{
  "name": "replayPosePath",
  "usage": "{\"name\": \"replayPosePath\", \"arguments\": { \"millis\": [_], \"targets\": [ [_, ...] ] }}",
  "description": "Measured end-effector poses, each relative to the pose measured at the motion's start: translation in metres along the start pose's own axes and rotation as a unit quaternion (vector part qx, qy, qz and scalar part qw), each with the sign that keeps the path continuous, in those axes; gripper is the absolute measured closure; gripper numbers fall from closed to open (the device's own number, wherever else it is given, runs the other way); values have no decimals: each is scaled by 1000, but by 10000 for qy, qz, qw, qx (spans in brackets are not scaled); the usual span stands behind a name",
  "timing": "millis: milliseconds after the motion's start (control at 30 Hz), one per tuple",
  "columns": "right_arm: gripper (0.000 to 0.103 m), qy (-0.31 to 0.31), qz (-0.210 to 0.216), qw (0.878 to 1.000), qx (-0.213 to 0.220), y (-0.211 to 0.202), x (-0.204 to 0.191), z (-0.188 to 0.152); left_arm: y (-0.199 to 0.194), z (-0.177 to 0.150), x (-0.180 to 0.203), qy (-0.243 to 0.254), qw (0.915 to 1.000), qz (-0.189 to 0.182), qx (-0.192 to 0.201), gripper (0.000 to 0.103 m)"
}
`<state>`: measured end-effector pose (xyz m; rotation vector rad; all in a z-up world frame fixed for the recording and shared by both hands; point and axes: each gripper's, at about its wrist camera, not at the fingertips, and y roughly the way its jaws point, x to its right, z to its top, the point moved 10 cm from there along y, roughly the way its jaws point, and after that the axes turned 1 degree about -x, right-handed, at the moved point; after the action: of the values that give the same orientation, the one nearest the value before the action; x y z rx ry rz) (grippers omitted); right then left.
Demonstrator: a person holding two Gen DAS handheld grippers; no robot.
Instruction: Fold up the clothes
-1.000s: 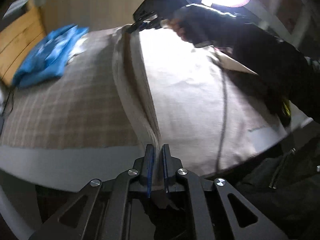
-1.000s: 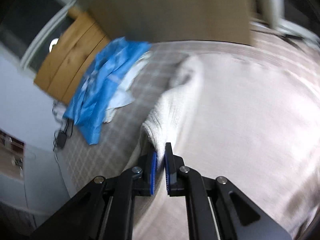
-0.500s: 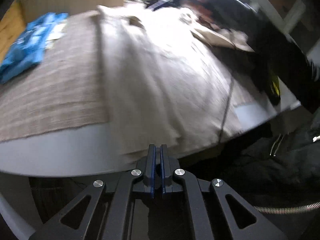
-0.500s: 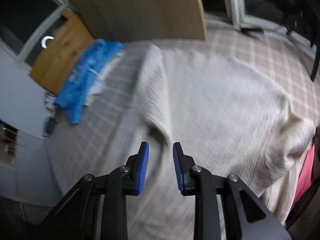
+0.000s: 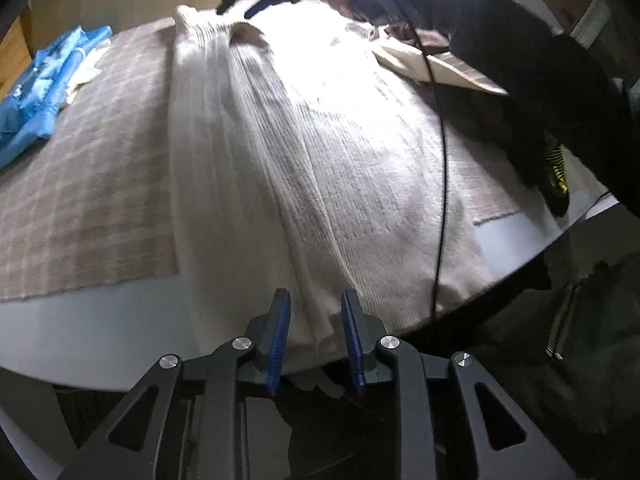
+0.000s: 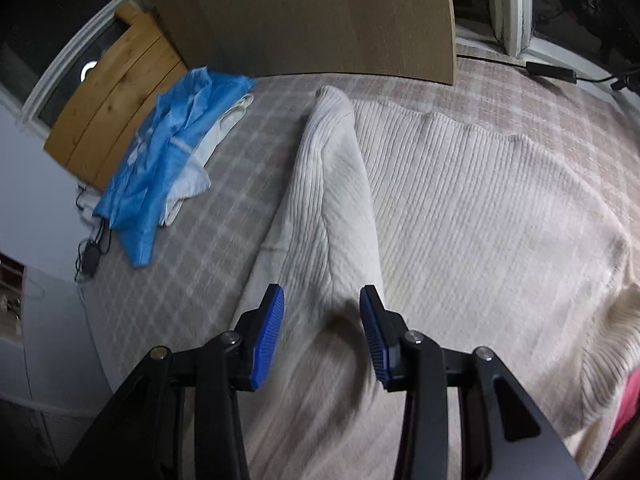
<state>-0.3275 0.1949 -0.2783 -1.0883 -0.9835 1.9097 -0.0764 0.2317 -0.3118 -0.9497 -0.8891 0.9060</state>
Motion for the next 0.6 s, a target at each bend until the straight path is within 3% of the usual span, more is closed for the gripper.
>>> {"name": "replayPosePath", "arguments": {
  "millis": [100, 233, 333, 433, 600],
  "targets": [
    [64, -134, -303, 9993, -167, 15, 7, -6, 11, -6, 6, 303, 9994, 121, -142, 76],
    [64, -14, -267, 9990, -348, 9, 22, -21, -4, -11, 3, 384, 9988, 153, -257, 76],
    [64, 267, 127, 9995, 79, -38, 28, -14, -26, -6, -7, 93, 9999, 85, -63, 76],
    [64, 225, 108, 9985, 497, -99, 43, -10, -46, 0, -10, -49, 9998, 59, 159, 76],
    [58, 223, -612, 9951, 739, -182, 106, -17, -44, 19, 14, 142, 9993, -170, 303, 76]
  ]
}}
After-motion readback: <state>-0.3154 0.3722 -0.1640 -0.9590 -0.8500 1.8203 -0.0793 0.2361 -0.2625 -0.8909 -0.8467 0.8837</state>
